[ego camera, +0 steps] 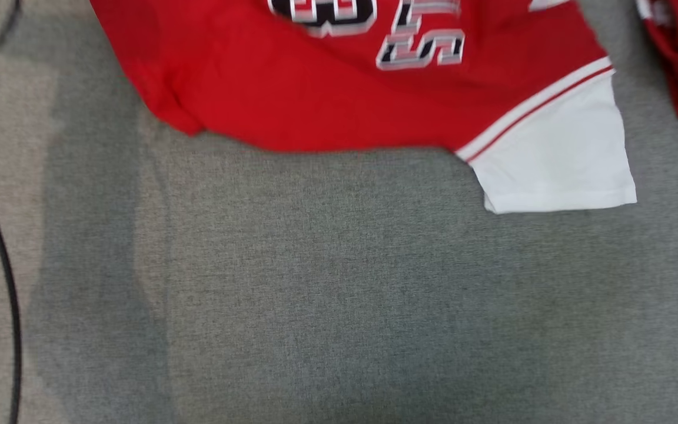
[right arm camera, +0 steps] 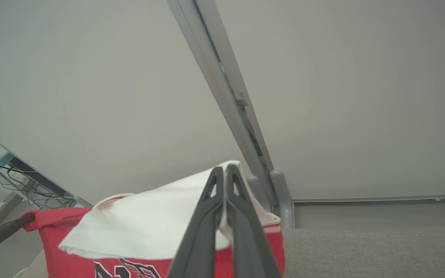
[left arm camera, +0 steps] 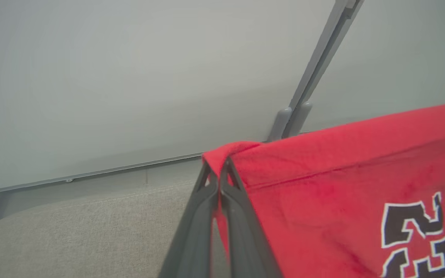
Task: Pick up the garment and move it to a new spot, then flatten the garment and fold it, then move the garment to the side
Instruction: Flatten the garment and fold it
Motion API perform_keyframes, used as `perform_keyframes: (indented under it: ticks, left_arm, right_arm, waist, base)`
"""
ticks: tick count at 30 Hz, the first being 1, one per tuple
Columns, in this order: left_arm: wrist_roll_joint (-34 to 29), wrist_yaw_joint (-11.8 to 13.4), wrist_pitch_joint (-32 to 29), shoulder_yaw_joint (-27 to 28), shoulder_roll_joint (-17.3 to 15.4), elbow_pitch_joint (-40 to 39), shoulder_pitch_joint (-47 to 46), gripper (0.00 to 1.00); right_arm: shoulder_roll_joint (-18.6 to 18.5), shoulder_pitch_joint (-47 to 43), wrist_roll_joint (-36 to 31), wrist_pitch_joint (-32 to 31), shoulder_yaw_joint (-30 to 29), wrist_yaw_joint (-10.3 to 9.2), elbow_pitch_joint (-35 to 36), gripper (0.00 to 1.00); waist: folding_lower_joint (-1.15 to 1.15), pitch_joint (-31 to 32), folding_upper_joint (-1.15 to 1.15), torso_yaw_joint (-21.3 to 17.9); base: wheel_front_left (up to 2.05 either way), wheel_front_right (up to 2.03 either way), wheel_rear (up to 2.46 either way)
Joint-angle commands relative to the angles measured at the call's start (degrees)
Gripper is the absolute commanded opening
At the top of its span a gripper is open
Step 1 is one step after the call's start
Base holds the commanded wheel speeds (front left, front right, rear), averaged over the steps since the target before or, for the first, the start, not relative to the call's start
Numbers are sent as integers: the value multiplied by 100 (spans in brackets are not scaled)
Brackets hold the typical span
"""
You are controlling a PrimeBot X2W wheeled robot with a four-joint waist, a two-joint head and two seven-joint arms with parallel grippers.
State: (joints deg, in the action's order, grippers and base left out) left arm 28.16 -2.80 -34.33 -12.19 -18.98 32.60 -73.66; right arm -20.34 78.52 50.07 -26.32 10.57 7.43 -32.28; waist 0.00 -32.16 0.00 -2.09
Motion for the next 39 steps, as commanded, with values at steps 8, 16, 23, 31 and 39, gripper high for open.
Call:
perform_keyframes:
  ticks: [8, 16, 23, 31, 39]
  left_arm:
    - [-150, 148, -356, -96, 83, 1327, -1781, 0]
    - [-525, 98, 321, -355, 123, 1722, -2966, 0]
    - [-498, 33, 902, -339, 179, 2132, -3101, 0]
    - [-223, -167, 962, -280, 224, 2860, -2769, 0]
    - [-50, -412, 523, -489, 289, 3413, -2126, 0]
  right_arm:
    - [-24, 1942, -554, -715, -79, 7, -1816, 0]
    - [97, 3108, -1207, 206, 59, 6, -2249, 0]
    - [158, 3299, -1253, 1034, 291, 7, -2189, 0]
    - [138, 2853, -815, 1140, 807, 6, -2083, 0]
    - [-214, 1484, -143, 699, 1629, 7, -1487, 0]
  waist:
    - [0, -611, 0, 54]
    - [0, -742, 0, 39]
    - [0, -756, 0, 31]
    - [0, -765, 0, 16]
    - [0, -331, 0, -10]
  base:
    - [0, 0, 0]
    - [0, 0, 0]
    - [0, 0, 0]
    - [0, 0, 0]
    - [0, 0, 0]
